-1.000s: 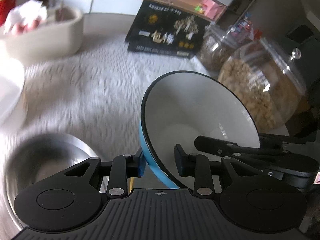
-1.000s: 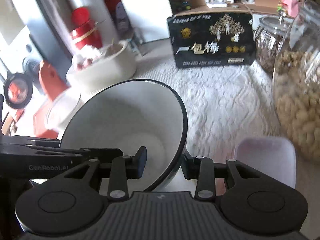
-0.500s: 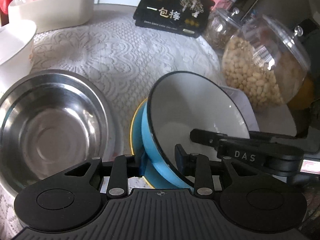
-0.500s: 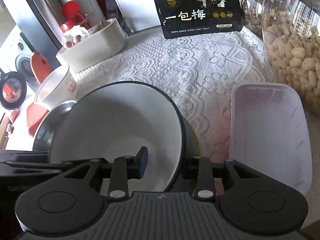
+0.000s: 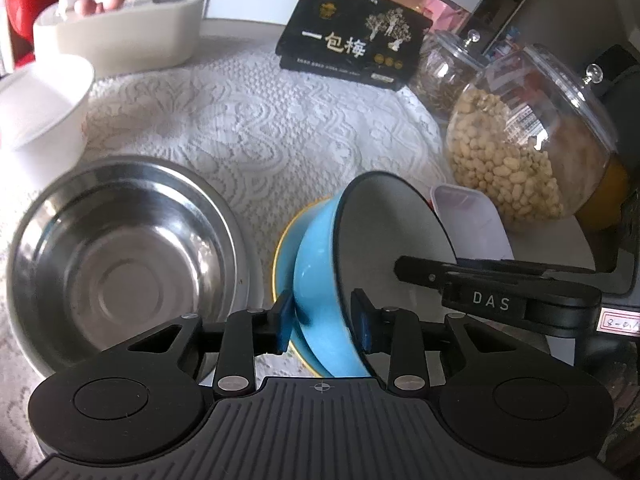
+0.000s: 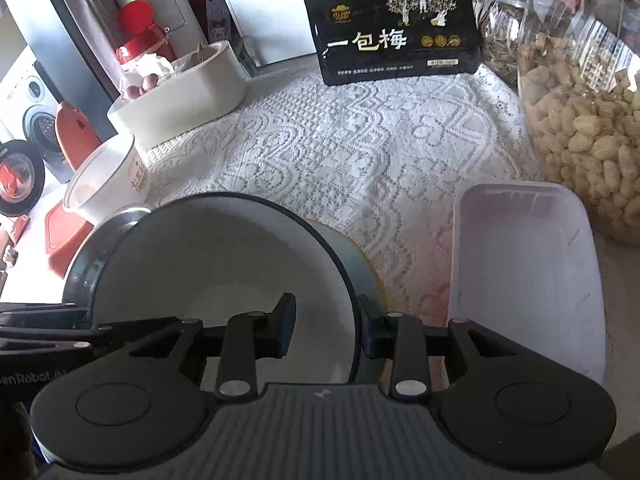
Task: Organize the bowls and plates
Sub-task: 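Lower the blue enamel bowl onto the yellow-rimmed bowl with both grippers, then open both grippers and release the blue enamel bowl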
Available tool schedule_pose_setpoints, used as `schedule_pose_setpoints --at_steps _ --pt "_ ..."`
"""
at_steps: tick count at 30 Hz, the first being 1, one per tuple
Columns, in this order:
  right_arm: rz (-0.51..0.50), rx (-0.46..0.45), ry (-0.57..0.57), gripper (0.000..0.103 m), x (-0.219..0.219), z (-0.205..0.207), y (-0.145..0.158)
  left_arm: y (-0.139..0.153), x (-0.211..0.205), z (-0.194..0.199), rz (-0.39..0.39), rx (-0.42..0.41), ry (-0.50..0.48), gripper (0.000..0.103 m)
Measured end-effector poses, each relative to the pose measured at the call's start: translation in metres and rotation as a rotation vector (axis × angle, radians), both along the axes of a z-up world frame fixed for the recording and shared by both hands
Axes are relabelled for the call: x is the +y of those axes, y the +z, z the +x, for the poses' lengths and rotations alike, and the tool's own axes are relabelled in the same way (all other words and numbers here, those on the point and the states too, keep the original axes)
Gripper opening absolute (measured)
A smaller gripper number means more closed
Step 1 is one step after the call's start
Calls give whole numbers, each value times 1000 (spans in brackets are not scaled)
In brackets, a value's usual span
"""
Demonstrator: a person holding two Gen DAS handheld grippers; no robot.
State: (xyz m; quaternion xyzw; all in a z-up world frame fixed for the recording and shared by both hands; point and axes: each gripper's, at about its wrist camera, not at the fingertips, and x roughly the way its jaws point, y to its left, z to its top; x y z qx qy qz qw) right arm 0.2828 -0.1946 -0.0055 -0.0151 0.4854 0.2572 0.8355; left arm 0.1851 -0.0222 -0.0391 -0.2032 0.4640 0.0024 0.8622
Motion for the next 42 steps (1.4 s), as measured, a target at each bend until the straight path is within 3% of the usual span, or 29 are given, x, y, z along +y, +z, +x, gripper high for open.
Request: schedule_pose_setpoints --at_steps 4,5,11,22,35,42 --pt "1 -38 -12 38 -3 -3 7 11 4 -4 17 -31 14 30" --pt "-3 -58 -11 38 -3 -6 11 13 5 -4 12 -41 12 24" --pt "-4 -56 -7 38 -5 -7 13 10 -1 0 23 -18 -4 24" --pt "-15 -83 -14 37 -9 -12 17 19 1 -3 69 -58 21 23" --pt "19 -57 -71 37 -35 -19 18 24 12 -5 20 -94 19 23" --pt "68 -26 -93 37 -54 -19 20 23 28 0 6 -97 84 23"
